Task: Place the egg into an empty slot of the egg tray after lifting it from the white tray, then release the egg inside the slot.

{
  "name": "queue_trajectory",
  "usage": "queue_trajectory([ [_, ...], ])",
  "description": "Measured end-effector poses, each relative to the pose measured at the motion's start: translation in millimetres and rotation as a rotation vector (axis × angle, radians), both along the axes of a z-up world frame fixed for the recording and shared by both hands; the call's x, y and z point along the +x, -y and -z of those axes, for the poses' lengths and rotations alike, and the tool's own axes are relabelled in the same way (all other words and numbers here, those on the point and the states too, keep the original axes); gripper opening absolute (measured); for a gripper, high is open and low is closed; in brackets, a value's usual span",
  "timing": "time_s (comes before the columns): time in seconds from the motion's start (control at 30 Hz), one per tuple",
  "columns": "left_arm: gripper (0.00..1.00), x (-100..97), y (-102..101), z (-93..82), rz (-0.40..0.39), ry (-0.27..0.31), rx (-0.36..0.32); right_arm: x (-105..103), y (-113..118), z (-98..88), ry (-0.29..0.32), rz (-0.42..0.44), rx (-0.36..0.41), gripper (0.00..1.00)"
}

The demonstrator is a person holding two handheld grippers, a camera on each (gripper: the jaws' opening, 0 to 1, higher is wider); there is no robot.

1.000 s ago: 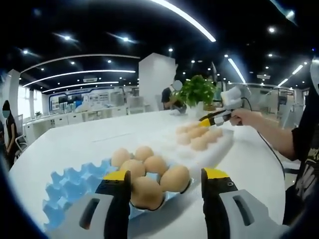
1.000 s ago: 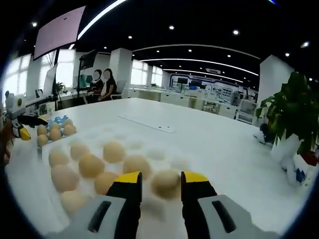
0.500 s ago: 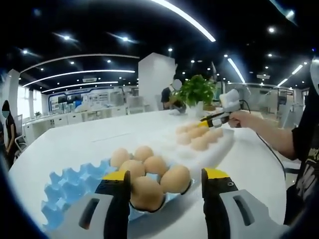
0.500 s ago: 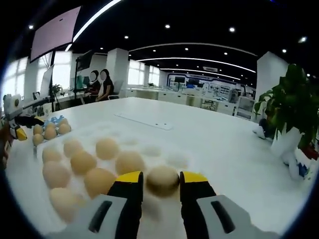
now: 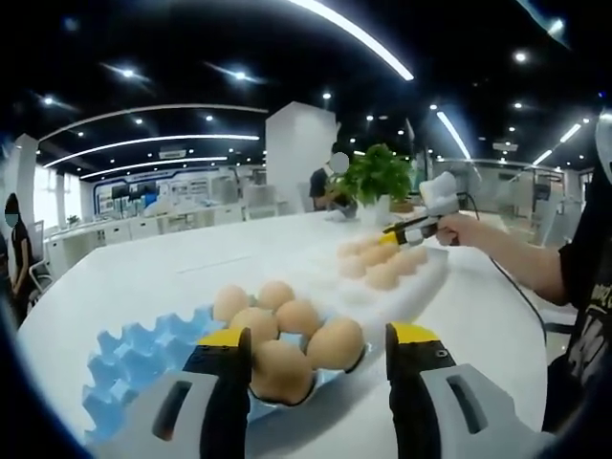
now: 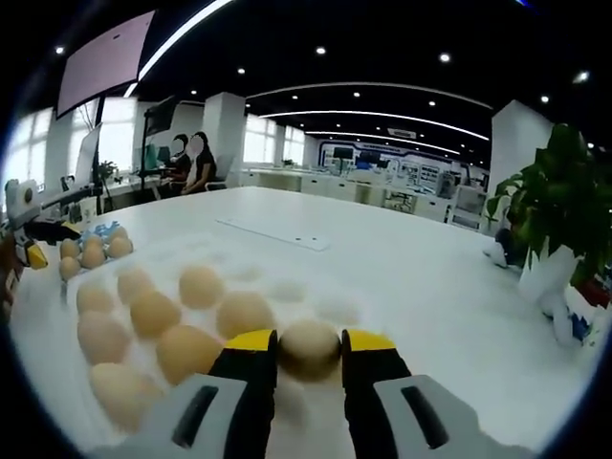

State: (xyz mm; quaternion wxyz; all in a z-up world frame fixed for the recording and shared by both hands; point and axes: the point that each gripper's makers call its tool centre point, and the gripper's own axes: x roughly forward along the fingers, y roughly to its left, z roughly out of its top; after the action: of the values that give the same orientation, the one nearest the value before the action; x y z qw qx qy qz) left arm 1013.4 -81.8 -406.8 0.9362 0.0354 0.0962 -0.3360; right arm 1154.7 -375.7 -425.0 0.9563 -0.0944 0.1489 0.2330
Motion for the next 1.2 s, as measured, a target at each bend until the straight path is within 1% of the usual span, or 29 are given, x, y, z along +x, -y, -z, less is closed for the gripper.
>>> queue_trajectory([
  [0.33,0.58,-0.6,-3,-0.1,-0.007,-0.002,0.000,1,1,-2.0,0.015,0.016,0.008,0.27],
  [0.67,0.58,-0.4,0,-1.5,-0.003,-0.001,0.000,0,5,-15.3,0.044,0.029,0.064,0.27],
  [0.9,0.57,-0.2,2,-2.8,0.001,0.004,0.000,-3,3,-19.4,0.039,0.028,0.078,0.27],
  [1.2,0.57,-0.7,3,-4.1,0.005,0.006,-0.001,-8,-2,-35.0,0.060,0.015,0.100,0.27],
])
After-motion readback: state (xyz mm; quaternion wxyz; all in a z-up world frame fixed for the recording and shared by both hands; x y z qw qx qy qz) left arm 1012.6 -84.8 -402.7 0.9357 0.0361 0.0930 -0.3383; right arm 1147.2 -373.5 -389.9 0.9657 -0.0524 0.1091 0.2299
